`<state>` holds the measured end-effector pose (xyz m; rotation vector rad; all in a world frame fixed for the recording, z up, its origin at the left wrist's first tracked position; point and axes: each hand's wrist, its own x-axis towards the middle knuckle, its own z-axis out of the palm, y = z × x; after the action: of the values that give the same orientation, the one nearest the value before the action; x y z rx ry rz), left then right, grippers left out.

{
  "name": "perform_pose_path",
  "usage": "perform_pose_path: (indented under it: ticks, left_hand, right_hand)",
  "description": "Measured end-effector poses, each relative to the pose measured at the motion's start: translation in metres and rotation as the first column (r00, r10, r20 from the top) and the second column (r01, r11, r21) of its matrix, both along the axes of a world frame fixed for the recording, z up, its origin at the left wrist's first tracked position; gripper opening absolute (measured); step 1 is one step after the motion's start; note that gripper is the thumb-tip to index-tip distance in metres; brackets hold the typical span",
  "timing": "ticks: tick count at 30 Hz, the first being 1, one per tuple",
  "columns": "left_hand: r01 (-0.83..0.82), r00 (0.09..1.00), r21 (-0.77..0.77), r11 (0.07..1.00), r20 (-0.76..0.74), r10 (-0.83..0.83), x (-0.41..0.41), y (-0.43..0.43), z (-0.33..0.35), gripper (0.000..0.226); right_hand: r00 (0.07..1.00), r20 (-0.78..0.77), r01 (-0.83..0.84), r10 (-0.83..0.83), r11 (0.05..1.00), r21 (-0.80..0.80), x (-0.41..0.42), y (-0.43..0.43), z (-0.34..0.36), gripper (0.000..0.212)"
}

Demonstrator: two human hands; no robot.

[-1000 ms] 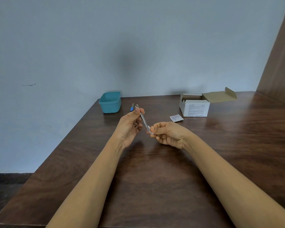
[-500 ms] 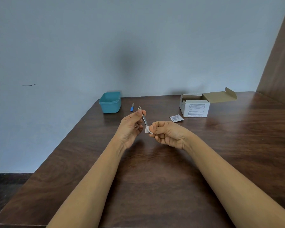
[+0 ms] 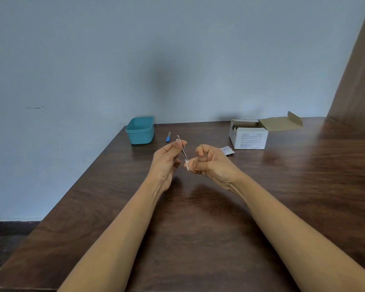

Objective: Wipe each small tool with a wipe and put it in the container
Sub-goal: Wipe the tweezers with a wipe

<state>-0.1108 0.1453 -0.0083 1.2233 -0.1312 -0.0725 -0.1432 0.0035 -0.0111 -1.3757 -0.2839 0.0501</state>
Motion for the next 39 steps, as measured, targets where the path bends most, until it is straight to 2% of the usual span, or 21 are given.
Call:
perform_pose_path:
  ticks: [6,11,18,21,26,32,36,39]
  left_hand:
    - [0.0,0.999,0.012,1.0,0.036,0.0,-0.001,-0.002,0.0,0.024]
    - [-0.026,0.999,0.003,1.0,0.018,0.026,-0.001,-0.001,0.003,0.016]
    - [-0.011,1.0,0.034,0.999,0.022,0.01,-0.006,-0.002,0.004,0.019]
    - [0.007,1.0,0.048,0.999,0.03,-0.008,-0.008,-0.003,0.003,0.024]
    - [0.032,0.997,0.108,0.994,0.067,-0.039,-0.009,-0.004,0.001,0.019]
    - [0.039,0.995,0.187,0.982,0.078,-0.054,-0.012,-0.006,0.003,0.023]
    - [0.005,0.998,0.293,0.956,0.063,-0.025,-0.015,-0.009,0.001,0.03]
    - [0.056,0.996,0.385,0.921,0.037,-0.076,-0.018,-0.01,0.001,0.031]
  right_hand:
    - [0.996,-0.01,0.092,-0.092,0.994,0.06,0.001,0.003,-0.003,0.046]
    - [0.997,0.022,0.07,-0.071,0.997,0.041,0.003,0.003,-0.001,0.04]
    - [0.994,-0.041,0.101,-0.097,0.99,0.102,-0.001,0.003,-0.002,0.042]
    - [0.991,-0.067,0.121,-0.114,0.987,0.105,-0.001,0.005,-0.002,0.042]
    - [0.987,-0.069,0.153,-0.148,0.985,0.077,-0.001,0.005,-0.004,0.041]
    - [0.975,-0.018,0.222,-0.222,0.974,0.041,0.002,0.008,-0.005,0.036]
    - [0.937,-0.088,0.35,-0.339,0.917,0.193,0.006,0.006,0.0,0.037]
    - [0.919,-0.153,0.395,-0.365,0.867,0.304,0.006,0.0,0.002,0.037]
